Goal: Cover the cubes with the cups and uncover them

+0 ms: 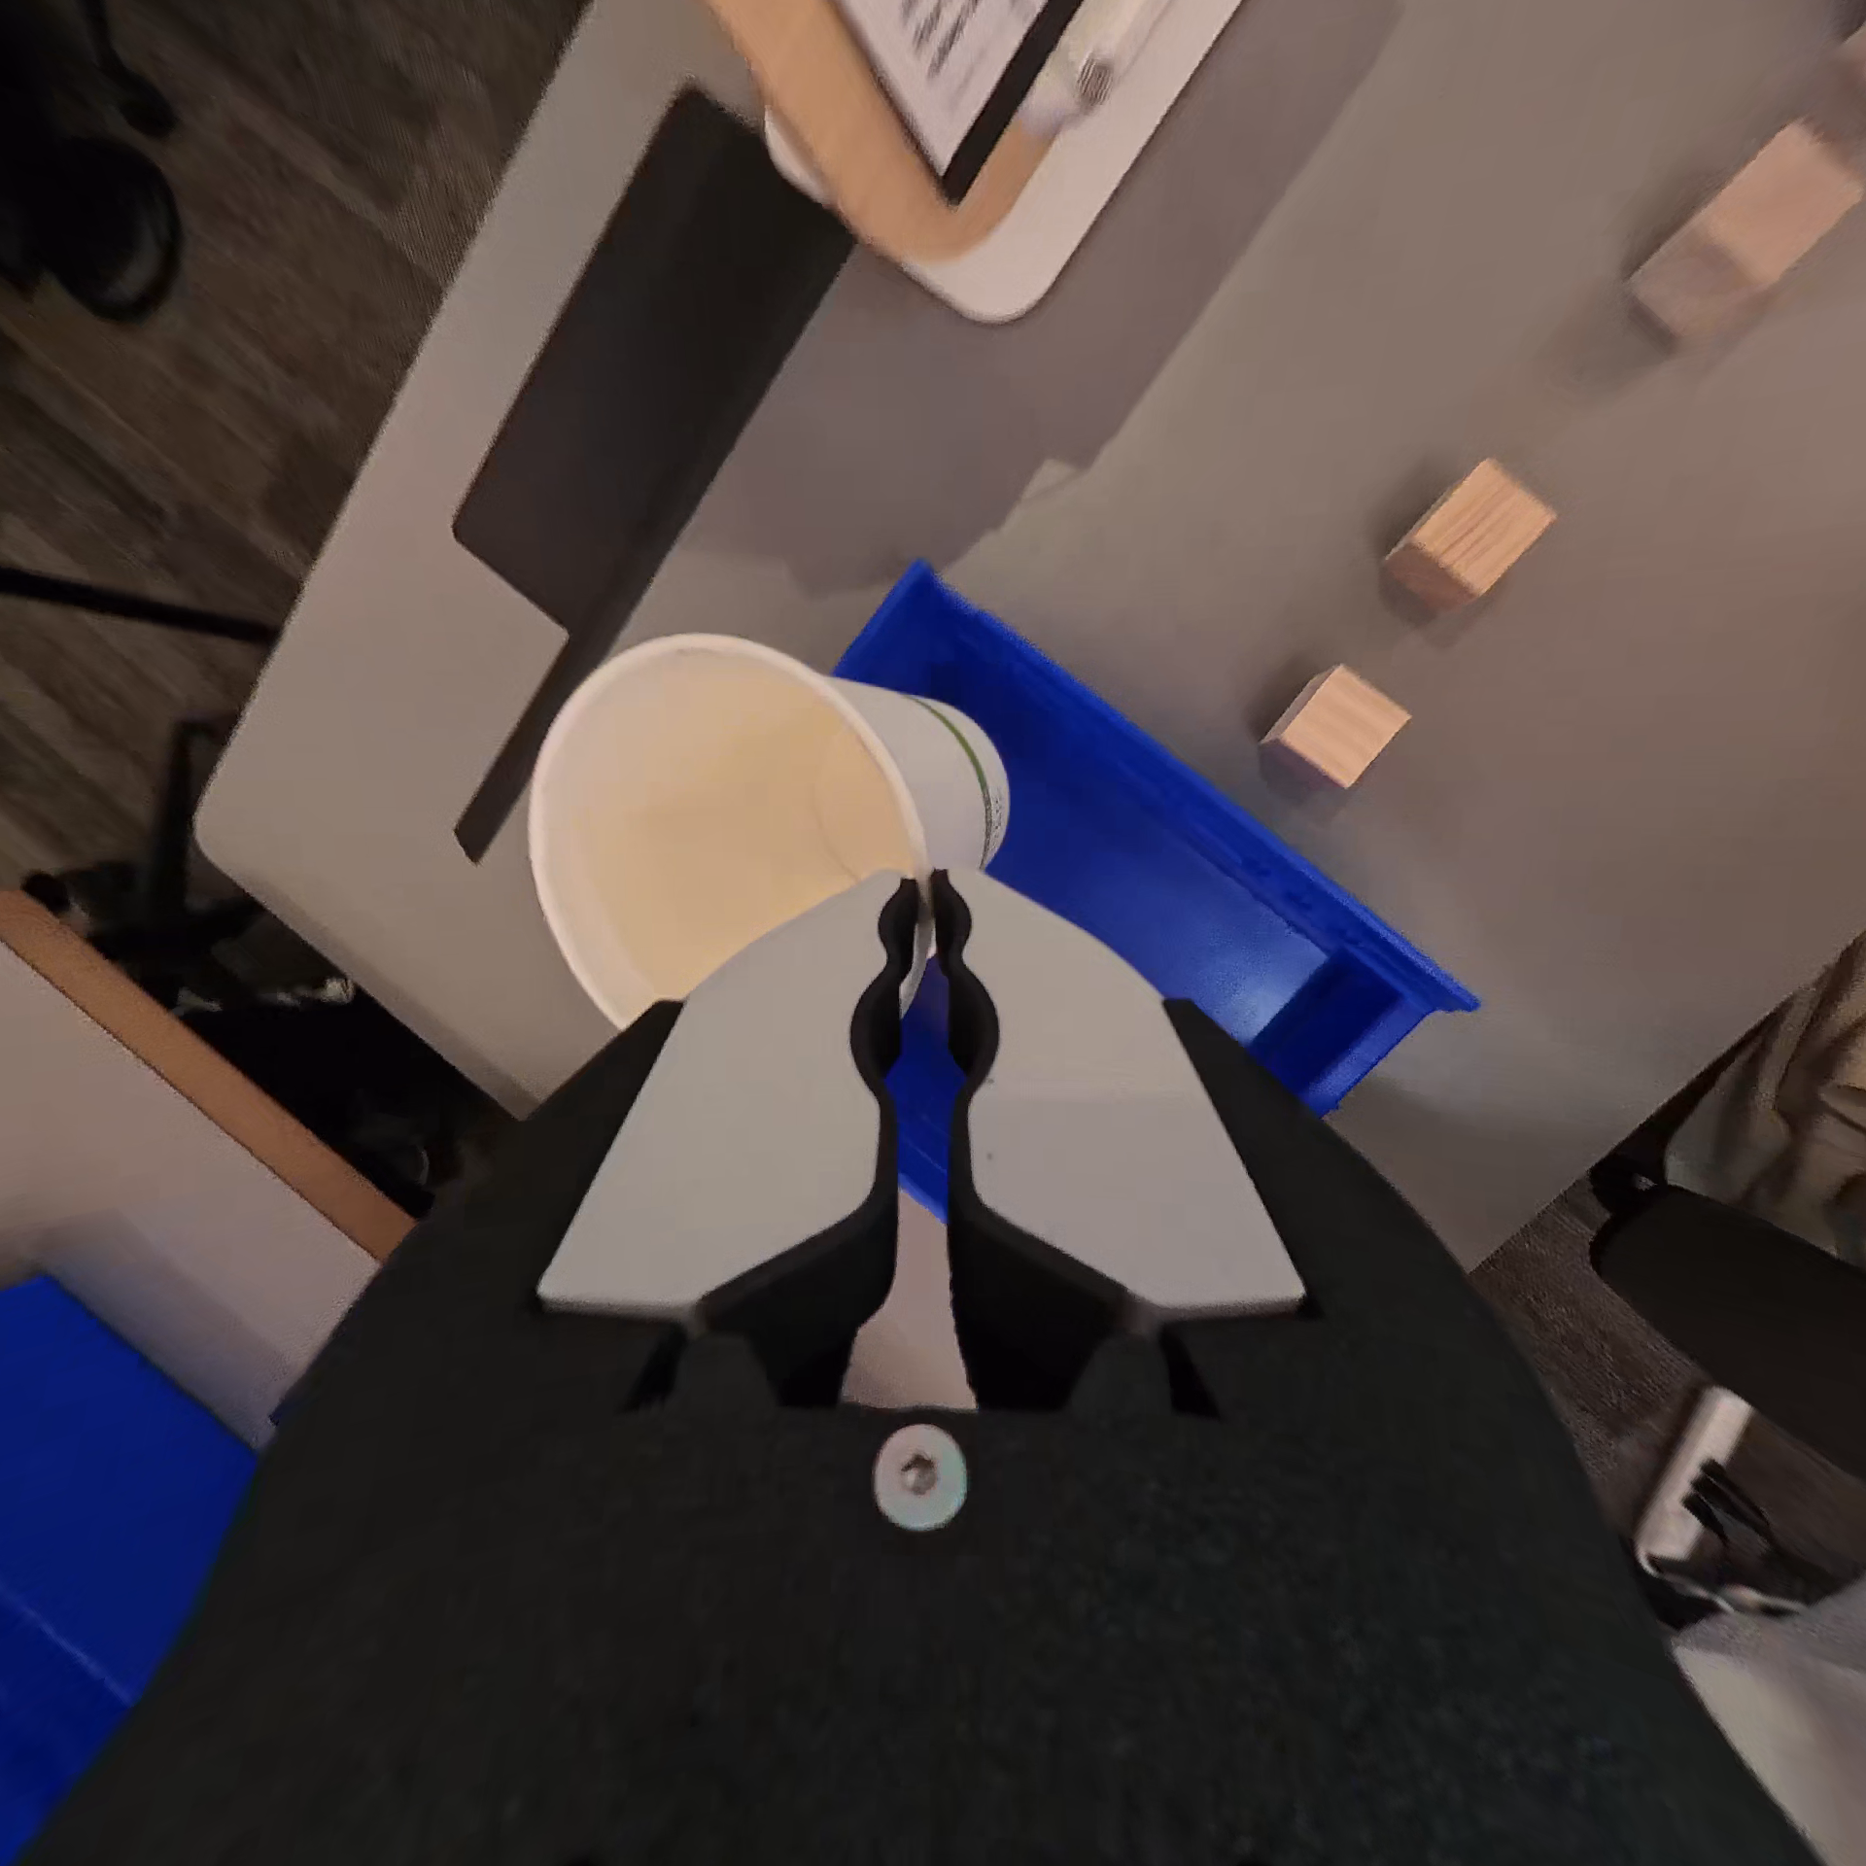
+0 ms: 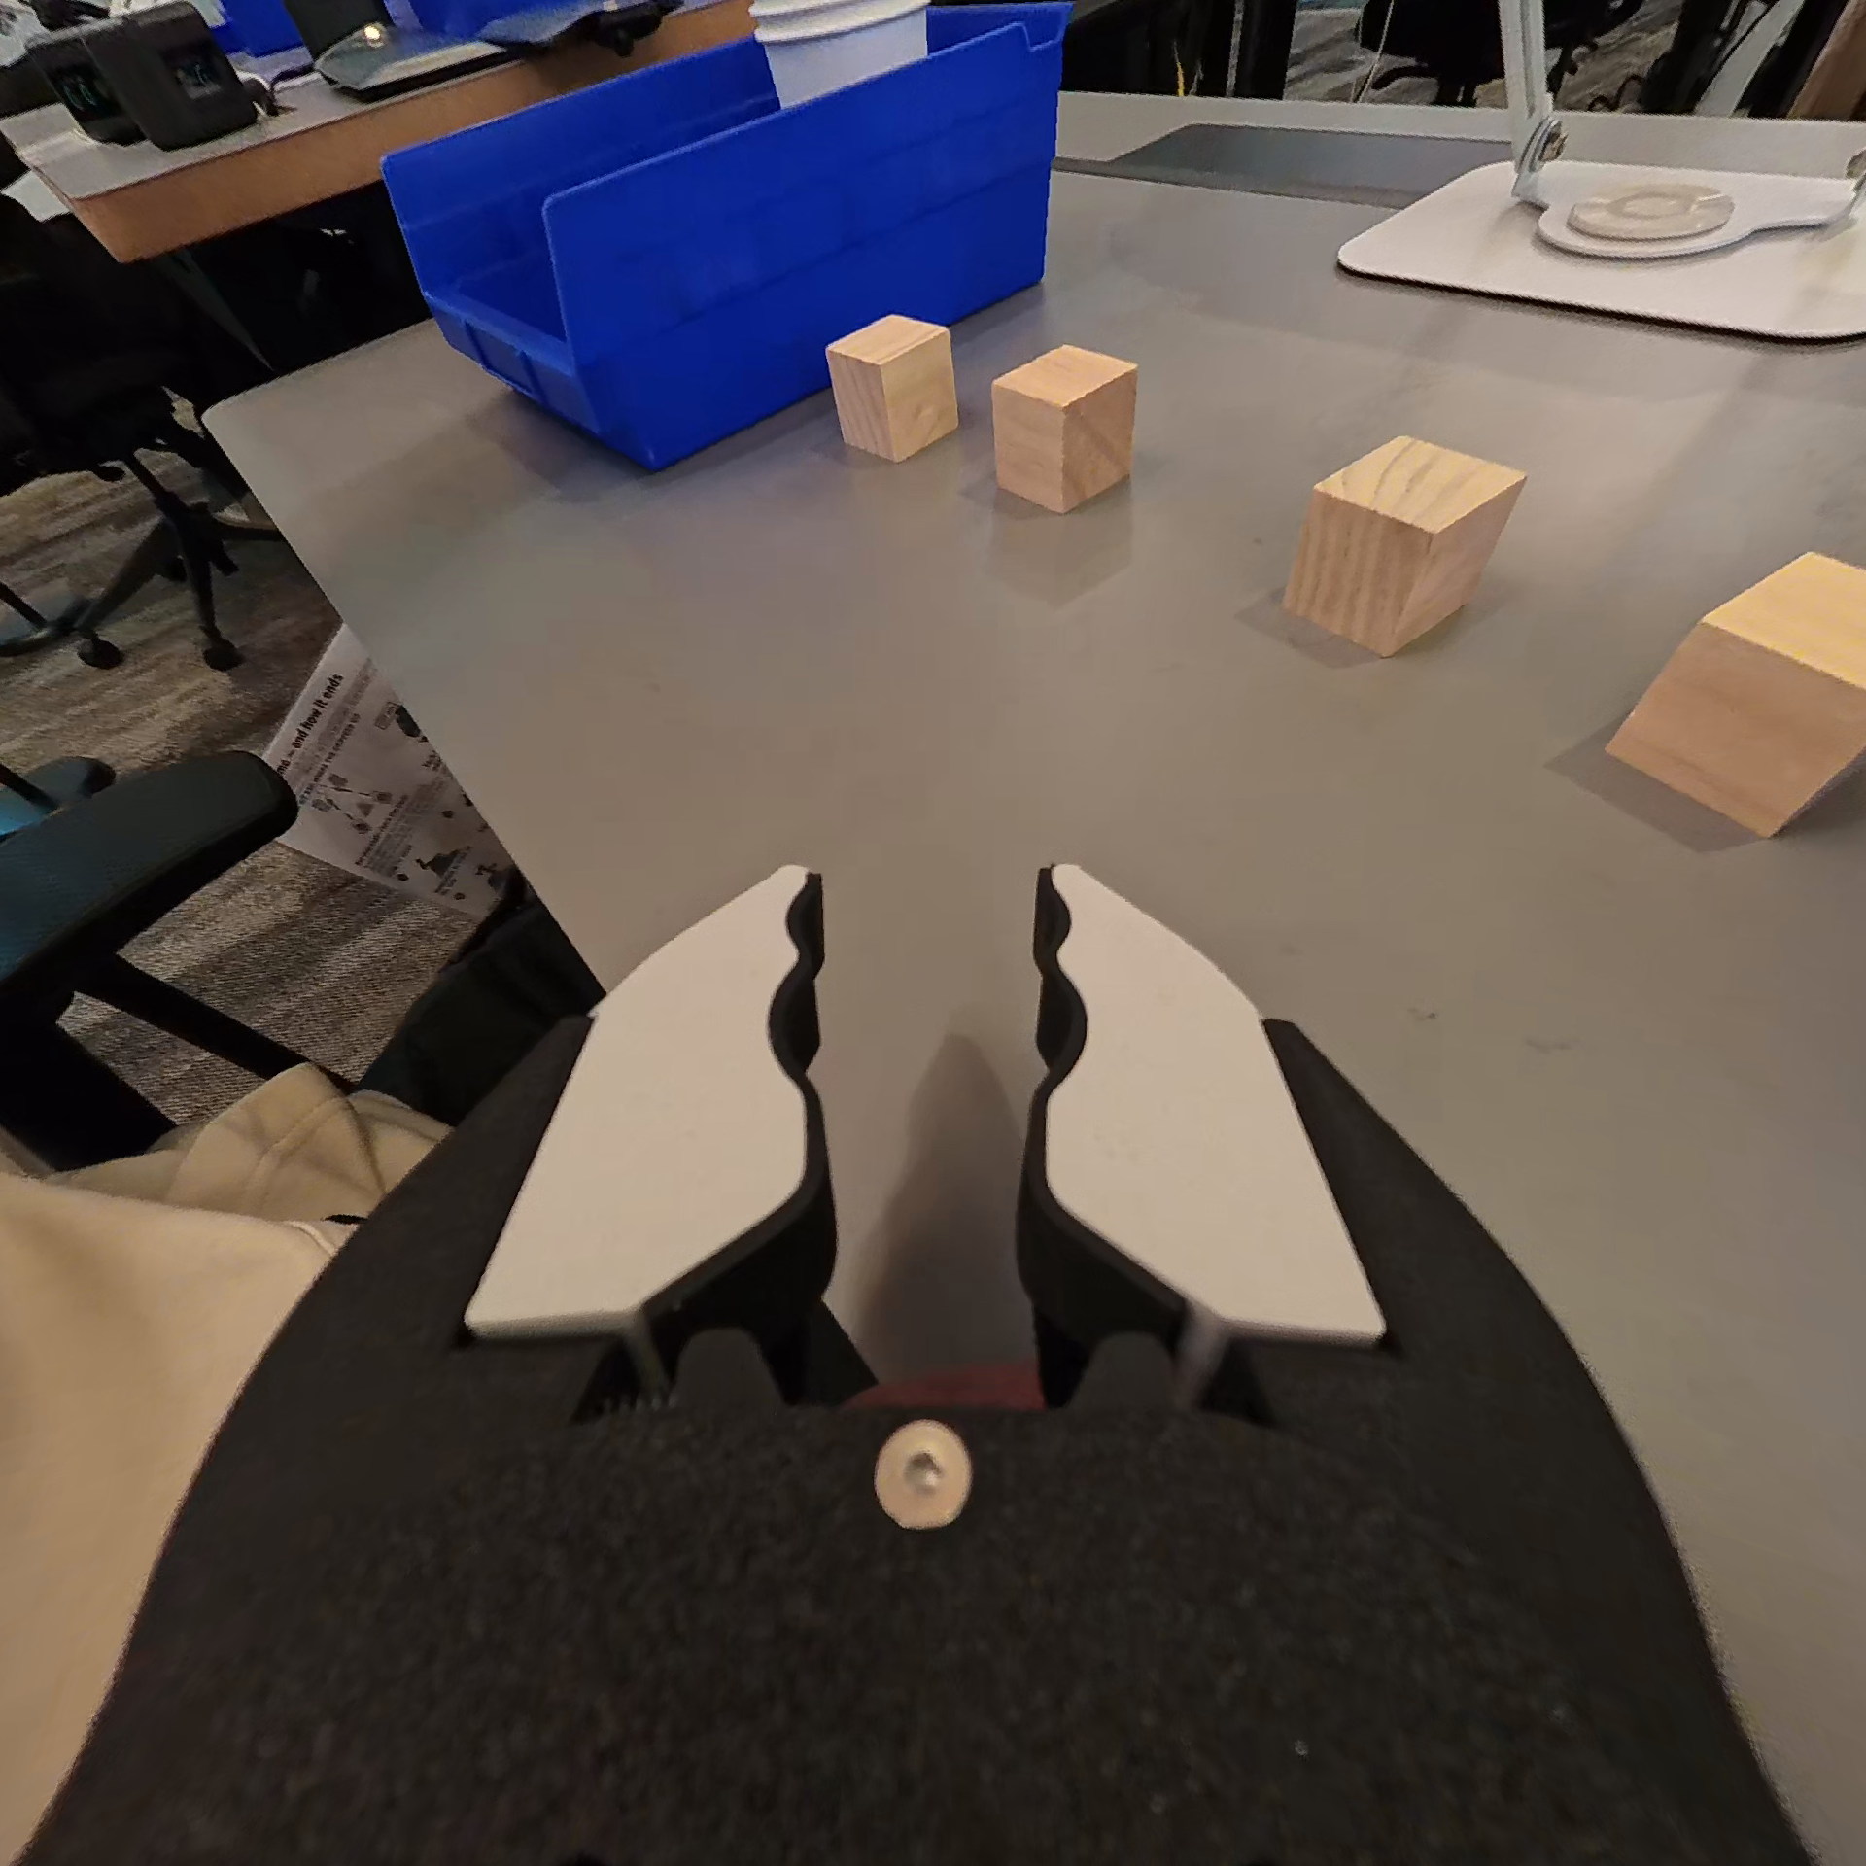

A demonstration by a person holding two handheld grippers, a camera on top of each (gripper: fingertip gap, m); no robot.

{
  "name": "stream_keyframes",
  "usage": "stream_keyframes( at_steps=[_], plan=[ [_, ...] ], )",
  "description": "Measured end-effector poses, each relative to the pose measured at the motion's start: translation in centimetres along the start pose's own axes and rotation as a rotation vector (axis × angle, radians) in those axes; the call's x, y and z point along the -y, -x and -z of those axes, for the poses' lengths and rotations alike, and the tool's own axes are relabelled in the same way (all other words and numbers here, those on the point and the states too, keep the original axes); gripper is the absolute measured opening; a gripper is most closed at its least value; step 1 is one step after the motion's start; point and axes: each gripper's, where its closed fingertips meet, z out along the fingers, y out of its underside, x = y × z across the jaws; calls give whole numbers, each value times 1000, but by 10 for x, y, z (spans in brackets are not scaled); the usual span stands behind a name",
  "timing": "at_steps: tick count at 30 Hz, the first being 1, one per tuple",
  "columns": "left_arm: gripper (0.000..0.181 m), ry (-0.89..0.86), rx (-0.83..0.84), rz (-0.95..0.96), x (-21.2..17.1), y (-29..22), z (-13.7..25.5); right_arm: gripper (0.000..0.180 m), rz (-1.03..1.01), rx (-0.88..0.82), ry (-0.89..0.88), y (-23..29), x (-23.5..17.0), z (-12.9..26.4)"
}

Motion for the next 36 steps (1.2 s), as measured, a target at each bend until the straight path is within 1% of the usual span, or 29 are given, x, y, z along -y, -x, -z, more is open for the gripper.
stream_keyframes(
  at_steps=[4, 6, 8, 10, 12, 13, 15, 17, 20, 23, 25, 26, 27, 29, 31, 32, 35, 36],
  plan=[
    [3, -161, -20, -64, 27, -26, 23, 40, -26, 20, -8, 2, 0, -2],
    [3, -320, -49, -54, 51, -46, 26, 40, -55, 45, -32, 2, 5, -3],
    [3, -485, -110, -26, 73, -75, 23, 40, -139, 106, -85, 4, 17, -4],
    [3, -658, -141, 22, 92, -103, 17, 41, -291, 219, -162, 6, 36, -4],
    [3, -816, -213, 106, 107, -134, 11, 45, -484, 371, -251, 7, 60, -4],
    [3, -863, -275, 143, 111, -152, 7, 49, -586, 456, -294, 7, 73, -4],
    [3, -938, -343, 207, 117, -182, -1, 58, -788, 625, -373, 3, 100, -6],
    [3, -983, -463, 221, 120, -219, -6, 71, -958, 742, -425, -6, 121, -12],
    [3, -1025, -534, 201, 124, -262, -8, 81, -1105, 809, -473, -21, 141, -25],
    [3, -1027, -550, 154, 123, -297, -10, 90, -1142, 895, -534, -23, 161, -24],
    [3, -1016, -530, 124, 122, -313, -15, 92, -1133, 952, -546, -16, 170, -20],
    [3, -1019, -551, 109, 120, -323, -14, 100, -1130, 938, -540, -15, 170, -22],
    [3, -1015, -573, 97, 119, -332, -14, 102, -1125, 921, -545, -15, 169, -24],
    [3, -1003, -575, 84, 115, -342, -14, 96, -1128, 923, -518, -13, 164, -28],
    [3, -1007, -619, 93, 111, -351, -12, 91, -1137, 909, -520, -18, 158, -33],
    [3, -1013, -636, 101, 110, -354, -10, 96, -1140, 903, -512, -19, 156, -36],
    [3, -1031, -623, 95, 108, -358, -13, 96, -1171, 999, -522, -14, 157, -33],
    [3, -1028, -648, 94, 106, -361, -14, 89, -1166, 1035, -525, -11, 158, -30]
  ],
)
